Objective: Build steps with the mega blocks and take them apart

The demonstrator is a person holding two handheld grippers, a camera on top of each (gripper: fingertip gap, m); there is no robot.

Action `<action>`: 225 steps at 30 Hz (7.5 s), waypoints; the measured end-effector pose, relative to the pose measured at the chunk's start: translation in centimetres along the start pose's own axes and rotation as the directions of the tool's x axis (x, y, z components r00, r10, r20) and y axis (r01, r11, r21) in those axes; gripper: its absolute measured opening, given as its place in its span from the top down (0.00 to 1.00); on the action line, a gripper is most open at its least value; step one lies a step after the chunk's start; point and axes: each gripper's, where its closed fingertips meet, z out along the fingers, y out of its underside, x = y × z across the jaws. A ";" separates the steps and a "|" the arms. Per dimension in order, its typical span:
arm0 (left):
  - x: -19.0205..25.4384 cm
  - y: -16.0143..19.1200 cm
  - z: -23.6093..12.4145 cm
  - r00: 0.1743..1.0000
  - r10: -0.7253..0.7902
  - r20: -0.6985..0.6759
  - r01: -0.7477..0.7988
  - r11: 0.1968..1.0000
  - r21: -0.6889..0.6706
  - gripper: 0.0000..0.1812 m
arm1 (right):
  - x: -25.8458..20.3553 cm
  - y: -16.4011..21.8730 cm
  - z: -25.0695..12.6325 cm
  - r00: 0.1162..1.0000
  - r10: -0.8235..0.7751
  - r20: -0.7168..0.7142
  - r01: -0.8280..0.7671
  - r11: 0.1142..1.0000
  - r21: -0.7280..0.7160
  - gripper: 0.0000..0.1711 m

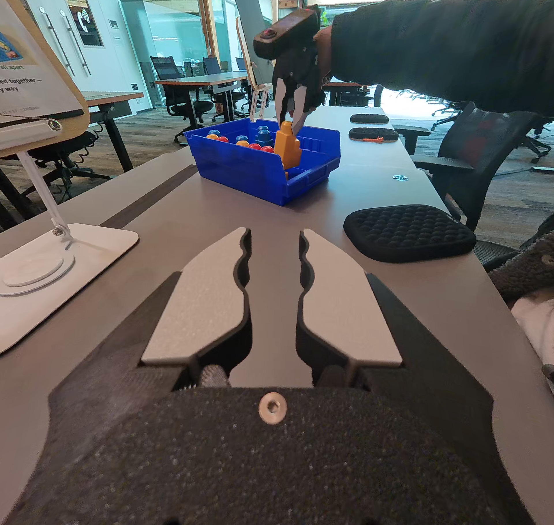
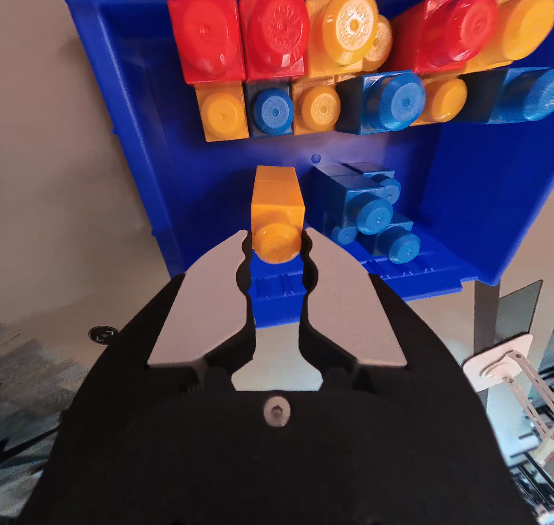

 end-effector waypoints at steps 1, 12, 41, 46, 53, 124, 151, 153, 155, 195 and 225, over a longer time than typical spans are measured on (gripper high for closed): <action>0.0 0.0 0.0 1.000 0.000 0.001 0.000 1.000 -0.001 0.84 | 0.1 0.1 0.5 1.000 -0.005 0.003 0.005 1.000 -0.021 0.82; 0.0 0.5 0.2 1.000 0.003 -0.002 -0.003 1.000 -0.017 0.85 | 1.4 0.3 2.7 0.999 -0.026 0.029 0.029 0.994 -0.105 0.82; -2.4 -1.1 -1.1 0.990 -0.013 0.137 0.000 0.995 0.097 0.94 | 1.1 -16.8 -14.4 0.848 0.393 -0.355 0.002 0.667 0.745 0.89; -4.1 -1.7 -2.4 0.972 -0.015 0.235 -0.018 0.991 0.135 0.99 | -2.8 -21.0 -15.0 0.828 0.552 -0.099 -0.120 0.347 0.930 0.94; -5.8 -1.8 -3.6 0.942 -0.015 0.336 -0.030 0.991 0.130 1.00 | -7.4 -22.8 -10.1 0.779 0.622 0.071 -0.219 0.165 0.962 1.00; -9.3 3.7 -18.9 0.321 -0.421 0.848 0.324 0.890 0.320 0.97 | -9.3 -16.1 -5.5 0.702 0.705 0.102 -0.206 0.064 0.976 1.00; -6.0 1.9 -13.3 0.497 -0.197 0.845 0.134 0.980 0.150 0.82 | -9.3 -13.8 -6.4 0.680 0.726 0.103 -0.202 0.050 0.978 0.94; -5.7 1.2 -13.9 0.497 -0.166 0.852 0.107 0.986 0.129 0.83 | -8.9 -11.3 -6.7 0.632 0.769 0.097 -0.204 0.044 0.978 0.91; -5.5 0.6 -14.4 0.503 -0.142 0.852 0.089 0.990 0.113 0.84 | -8.6 -7.9 -7.7 0.561 0.824 0.078 -0.178 0.028 0.984 0.88; 4.1 1.1 -2.1 0.863 0.007 0.504 0.053 0.993 -0.105 0.86 | -6.7 8.5 0.8 0.287 0.954 0.089 -0.512 0.074 0.856 0.99; 5.0 6.1 20.0 0.880 -0.084 0.467 0.200 0.958 -0.206 0.89 | -10.3 2.2 -1.3 0.414 0.903 0.116 -0.420 0.077 0.904 0.98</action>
